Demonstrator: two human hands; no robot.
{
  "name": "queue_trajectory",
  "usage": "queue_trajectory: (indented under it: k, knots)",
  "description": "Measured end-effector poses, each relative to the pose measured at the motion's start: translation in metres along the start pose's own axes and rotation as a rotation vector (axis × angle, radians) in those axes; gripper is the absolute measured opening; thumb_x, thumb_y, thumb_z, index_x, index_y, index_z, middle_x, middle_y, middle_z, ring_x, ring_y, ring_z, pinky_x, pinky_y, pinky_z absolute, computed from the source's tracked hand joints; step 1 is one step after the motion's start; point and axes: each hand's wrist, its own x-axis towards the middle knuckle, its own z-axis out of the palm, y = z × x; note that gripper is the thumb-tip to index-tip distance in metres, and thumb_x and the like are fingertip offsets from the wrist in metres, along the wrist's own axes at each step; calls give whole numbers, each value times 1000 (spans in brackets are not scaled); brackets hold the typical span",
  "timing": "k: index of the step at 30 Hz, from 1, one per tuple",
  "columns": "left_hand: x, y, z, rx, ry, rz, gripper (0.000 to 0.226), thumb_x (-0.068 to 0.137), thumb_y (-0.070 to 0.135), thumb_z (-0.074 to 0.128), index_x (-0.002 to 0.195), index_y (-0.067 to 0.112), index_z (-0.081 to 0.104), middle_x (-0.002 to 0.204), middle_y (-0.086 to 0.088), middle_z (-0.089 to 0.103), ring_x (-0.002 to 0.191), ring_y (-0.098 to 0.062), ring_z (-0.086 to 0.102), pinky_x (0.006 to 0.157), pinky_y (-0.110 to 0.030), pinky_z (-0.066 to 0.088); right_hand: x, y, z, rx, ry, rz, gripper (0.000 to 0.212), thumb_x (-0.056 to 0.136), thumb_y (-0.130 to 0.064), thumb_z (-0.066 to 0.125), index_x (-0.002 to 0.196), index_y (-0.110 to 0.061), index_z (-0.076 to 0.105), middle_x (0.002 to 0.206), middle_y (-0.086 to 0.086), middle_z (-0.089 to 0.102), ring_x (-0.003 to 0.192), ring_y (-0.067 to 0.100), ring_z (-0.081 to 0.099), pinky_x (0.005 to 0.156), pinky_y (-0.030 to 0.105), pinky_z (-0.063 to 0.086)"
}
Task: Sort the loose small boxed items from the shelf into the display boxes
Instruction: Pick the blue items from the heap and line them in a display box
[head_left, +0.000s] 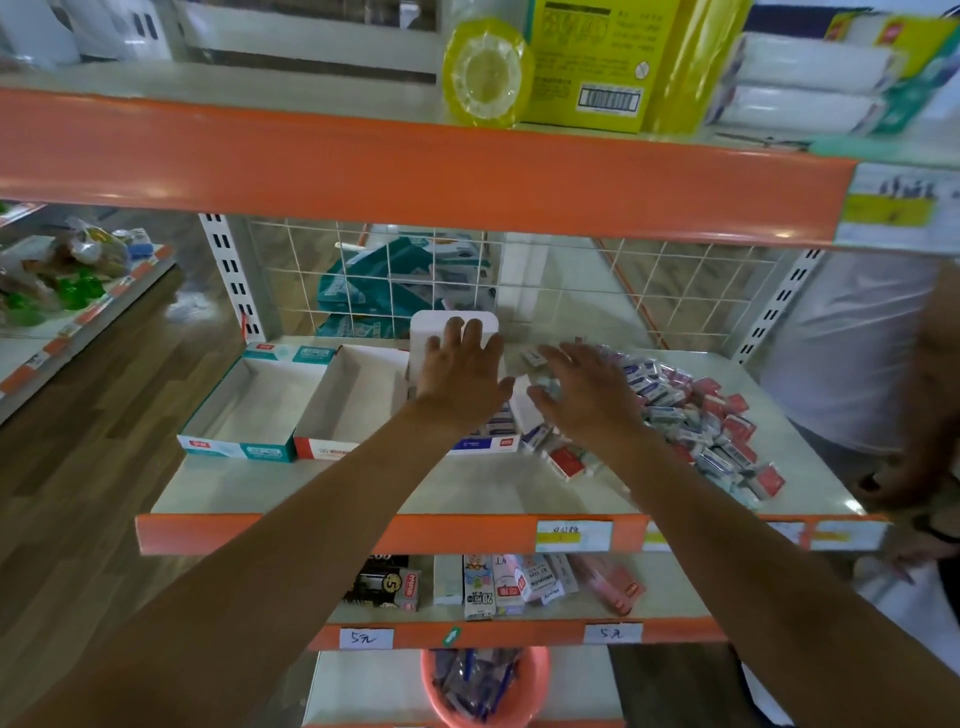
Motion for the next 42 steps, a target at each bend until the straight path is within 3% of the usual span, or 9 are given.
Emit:
queue_trajectory:
  k: [13,19,24,32,38,42]
  knots:
    - [18,54,6,-29,-39,89,46,95,41,43,134,18,43,139,-12,38,132,-30,29,101,-43,33,-17,65,-2,19,-67,125,58,91,-54,47,142,-30,38,148,-2,40,136,25,35,111,51,28]
    - [26,64,17,-11,-59,146,39,95,30,44,132,20,52,130,-10,45,122,-28,36,96,-40,38,-14,72,6,25,-89,76,45,95,-47,47,134,-26,52,146,2,45,136,24,37,112,48,29]
    - [28,75,21,-55,-45,197,28,96,22,43,113,8,59,110,-9,54,105,-24,45,87,-34,41,-10,77,13,69,-90,19,36,94,-46,47,119,-26,65,125,0,61,120,22,50,102,41,41]
    - [32,72,29,-115,-106,293,26,95,28,50,105,10,67,114,-7,62,97,-23,55,87,-34,49,-10,82,9,240,-116,-1,23,87,-38,60,98,-19,71,103,5,62,102,25,52,86,38,49]
    - [31,71,23,-142,-105,345,25,91,24,53,103,10,70,117,-7,62,96,-22,58,84,-32,50,-15,88,3,276,-145,5,22,88,-27,61,106,-18,69,108,5,63,102,26,53,86,43,50]
    - [29,71,19,-162,-49,340,23,91,24,56,102,8,67,105,-8,67,87,-20,63,76,-26,47,-14,87,2,303,-161,-10,23,89,-24,60,109,-17,70,107,4,62,99,24,56,82,36,50]
